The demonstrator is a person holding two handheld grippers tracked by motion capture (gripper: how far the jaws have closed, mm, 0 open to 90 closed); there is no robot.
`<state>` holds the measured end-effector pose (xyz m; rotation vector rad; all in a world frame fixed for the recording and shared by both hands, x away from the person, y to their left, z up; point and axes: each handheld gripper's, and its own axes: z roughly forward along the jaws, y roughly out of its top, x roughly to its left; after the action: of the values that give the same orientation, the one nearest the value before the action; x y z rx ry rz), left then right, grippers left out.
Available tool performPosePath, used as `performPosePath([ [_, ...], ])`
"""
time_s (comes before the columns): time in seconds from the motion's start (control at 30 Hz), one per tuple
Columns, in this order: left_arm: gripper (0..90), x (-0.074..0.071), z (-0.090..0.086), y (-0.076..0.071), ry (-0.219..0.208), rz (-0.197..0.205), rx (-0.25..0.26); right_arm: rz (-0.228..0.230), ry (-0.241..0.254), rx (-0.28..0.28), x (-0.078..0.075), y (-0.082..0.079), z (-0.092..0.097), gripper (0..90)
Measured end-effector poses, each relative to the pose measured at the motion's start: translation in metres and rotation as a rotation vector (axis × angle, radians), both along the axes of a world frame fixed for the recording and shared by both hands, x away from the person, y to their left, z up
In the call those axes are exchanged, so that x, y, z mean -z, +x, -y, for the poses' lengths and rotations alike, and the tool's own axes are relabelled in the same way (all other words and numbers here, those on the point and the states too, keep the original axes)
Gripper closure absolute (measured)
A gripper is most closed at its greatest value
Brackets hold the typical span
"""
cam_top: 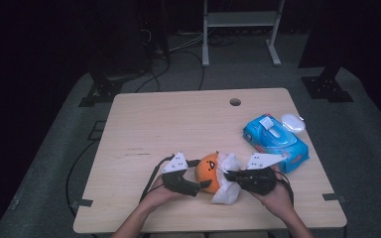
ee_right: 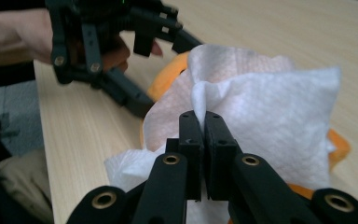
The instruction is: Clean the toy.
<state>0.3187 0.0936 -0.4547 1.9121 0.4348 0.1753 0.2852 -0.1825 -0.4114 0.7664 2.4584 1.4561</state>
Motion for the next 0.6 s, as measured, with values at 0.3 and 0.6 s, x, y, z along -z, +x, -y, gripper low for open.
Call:
performPosePath([
  [0.3, 27.1, 0.001, 0.001, -0.002, 0.019, 0.040, 0.008, 0.000, -0.015, -0.025, 0.002, 0.000, -0.017, 86.1],
  [0.6, 21.9, 0.002, -0.005, 0.004, -0.001, -0.004, -0.001, -0.032, -0.009, 0.100, 0.005, 0.013, 0.026, 86.0],
])
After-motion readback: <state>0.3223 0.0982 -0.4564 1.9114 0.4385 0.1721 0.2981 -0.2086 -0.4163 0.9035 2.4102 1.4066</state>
